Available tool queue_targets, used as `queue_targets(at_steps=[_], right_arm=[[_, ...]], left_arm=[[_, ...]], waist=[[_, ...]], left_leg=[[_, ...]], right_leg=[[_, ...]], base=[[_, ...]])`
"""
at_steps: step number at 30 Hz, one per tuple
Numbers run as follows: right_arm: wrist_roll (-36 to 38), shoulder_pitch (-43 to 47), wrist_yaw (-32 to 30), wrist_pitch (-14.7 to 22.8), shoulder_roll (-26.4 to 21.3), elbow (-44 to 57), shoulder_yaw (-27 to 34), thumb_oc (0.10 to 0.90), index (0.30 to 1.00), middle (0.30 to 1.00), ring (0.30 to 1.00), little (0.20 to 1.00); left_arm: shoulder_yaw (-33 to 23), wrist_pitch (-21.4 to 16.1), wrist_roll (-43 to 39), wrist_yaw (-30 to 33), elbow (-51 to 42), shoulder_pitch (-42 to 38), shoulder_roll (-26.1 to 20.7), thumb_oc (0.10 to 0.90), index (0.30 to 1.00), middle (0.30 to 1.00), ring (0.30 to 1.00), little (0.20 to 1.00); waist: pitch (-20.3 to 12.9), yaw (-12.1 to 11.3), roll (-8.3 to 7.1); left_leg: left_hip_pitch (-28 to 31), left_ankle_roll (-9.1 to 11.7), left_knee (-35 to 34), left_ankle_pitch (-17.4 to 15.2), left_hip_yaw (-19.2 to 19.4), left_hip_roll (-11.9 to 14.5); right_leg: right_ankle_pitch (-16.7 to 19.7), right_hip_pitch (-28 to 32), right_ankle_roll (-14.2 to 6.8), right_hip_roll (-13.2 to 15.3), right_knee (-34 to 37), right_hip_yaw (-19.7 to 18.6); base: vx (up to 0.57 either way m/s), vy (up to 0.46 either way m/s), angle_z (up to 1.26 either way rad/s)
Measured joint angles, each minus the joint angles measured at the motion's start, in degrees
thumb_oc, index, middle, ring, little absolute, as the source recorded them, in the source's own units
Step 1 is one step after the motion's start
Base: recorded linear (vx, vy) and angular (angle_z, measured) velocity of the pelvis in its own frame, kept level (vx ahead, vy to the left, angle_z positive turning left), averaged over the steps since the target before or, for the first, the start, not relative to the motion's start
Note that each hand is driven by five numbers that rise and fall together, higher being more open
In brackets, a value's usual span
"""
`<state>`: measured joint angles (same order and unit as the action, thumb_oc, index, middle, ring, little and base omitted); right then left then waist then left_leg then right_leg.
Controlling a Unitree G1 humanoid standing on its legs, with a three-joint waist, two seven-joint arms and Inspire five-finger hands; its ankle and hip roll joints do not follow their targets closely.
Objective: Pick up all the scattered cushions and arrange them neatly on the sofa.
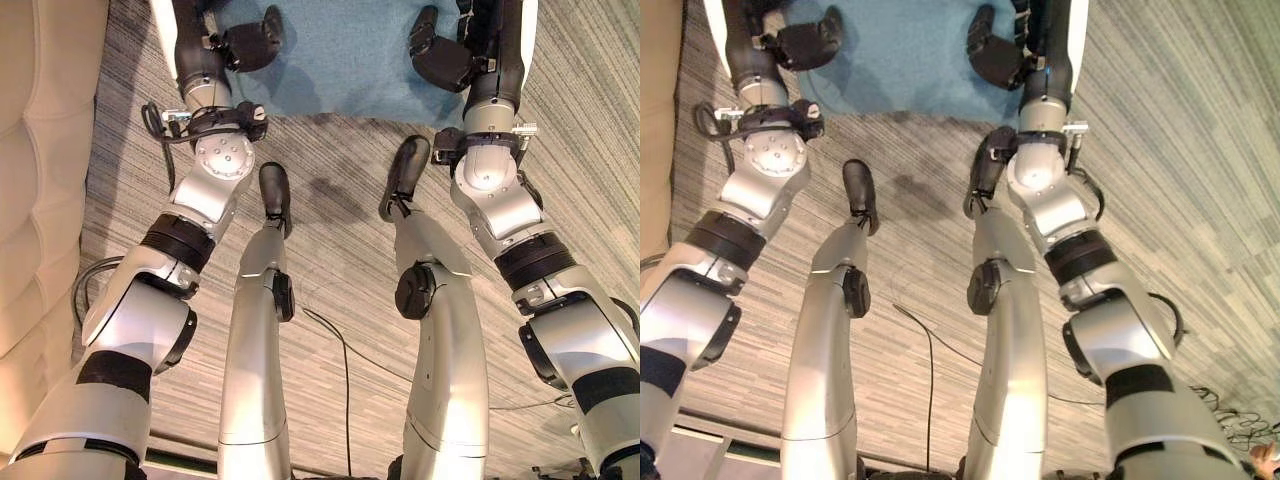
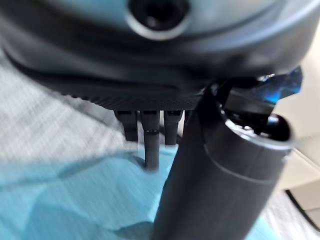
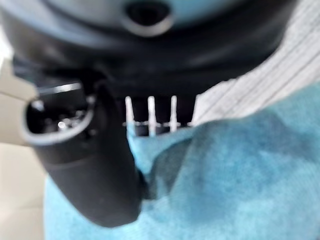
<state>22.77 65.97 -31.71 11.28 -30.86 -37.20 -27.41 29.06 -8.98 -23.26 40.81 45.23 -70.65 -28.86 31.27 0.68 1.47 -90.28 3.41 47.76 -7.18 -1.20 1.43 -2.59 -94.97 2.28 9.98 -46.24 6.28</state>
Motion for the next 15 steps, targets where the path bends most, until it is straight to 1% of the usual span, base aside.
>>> queue_targets(at_steps=[2, 7, 9, 11, 13, 15], right_arm=[[-0.2, -1.3, 0.2, -0.2, 0.1, 0.1, 0.5, 0.4, 0.3, 0.3, 0.3, 0.3], [-1.5, -4.4, 0.2, -0.3, 0.4, 2.4, 0.6, 0.4, 0.3, 0.3, 0.3, 0.3], [-1.5, -4.5, 0.2, -0.4, 0.5, 2.4, 0.9, 0.4, 0.3, 0.3, 0.3, 0.3], [-1.5, -4.3, 0.2, -0.7, 0.3, 2.4, 1.0, 0.4, 0.3, 0.3, 0.3, 0.3], [-1.6, -4.1, 0.3, -1.4, 0.3, 2.4, 1.2, 0.4, 0.3, 0.3, 0.3, 0.3], [-1.8, -3.8, 0.4, -2.1, 0.2, 2.5, 1.1, 0.4, 0.3, 0.3, 0.3, 0.3]], left_arm=[[0.0, 0.8, 1.1, 0.2, -0.1, 2.0, -0.2, 0.8, 0.9, 0.9, 0.9, 0.9], [-1.1, 0.8, 1.4, 3.5, -0.1, 6.0, 0.0, 0.8, 0.9, 0.9, 0.9, 0.9], [-1.8, 0.7, 0.7, 3.7, -0.1, 6.6, 0.0, 0.8, 0.9, 0.9, 0.9, 0.9], [-2.1, 0.5, -1.5, 2.3, -0.1, 6.7, 0.0, 0.8, 0.9, 0.9, 0.9, 0.9], [-2.1, 0.2, -4.6, -1.0, -0.2, 6.6, 0.4, 0.8, 0.9, 0.9, 0.9, 0.9], [-0.3, 0.2, -6.6, -4.1, -0.2, 6.6, 0.6, 0.8, 0.9, 0.9, 0.9, 0.9]], waist=[[0.0, -0.1, 0.0], [0.0, -0.1, 0.0], [0.0, 0.0, 0.0], [0.0, 0.0, 0.0], [0.0, 0.0, 0.0], [0.0, 0.1, 0.0]], left_leg=[[-0.1, -0.3, 1.6, -0.5, 0.2, -0.3], [-0.6, -1.1, 3.5, -1.3, 0.5, -0.4], [-0.6, -1.4, 3.9, -1.6, 0.8, -0.4], [-0.6, -1.7, 4.0, -1.7, 1.0, -0.4], [-0.6, -1.8, 4.1, -1.8, 1.2, -0.4], [-0.5, -1.9, 4.2, -1.8, 1.5, -0.4]], right_leg=[[-0.1, 0.1, -0.1, 0.3, -1.1, -0.4], [0.0, 0.1, -0.6, 0.5, -1.6, -0.7], [0.3, 0.1, -0.6, 0.5, -1.7, -1.0], [0.3, 0.1, -0.7, 0.4, -1.7, -1.3], [0.4, 0.1, -0.8, 0.4, -1.8, -1.5], [0.6, 0.2, -1.0, 0.4, -1.8, -1.7]], base=[[0.0, 0.0, 0.0], [0.02, 0.023, -0.05], [0.01, 0.035, -0.04], [0.01, 0.016, -0.02], [0.0, 0.0, 0.0], [0.0, 0.0, 0.0]])
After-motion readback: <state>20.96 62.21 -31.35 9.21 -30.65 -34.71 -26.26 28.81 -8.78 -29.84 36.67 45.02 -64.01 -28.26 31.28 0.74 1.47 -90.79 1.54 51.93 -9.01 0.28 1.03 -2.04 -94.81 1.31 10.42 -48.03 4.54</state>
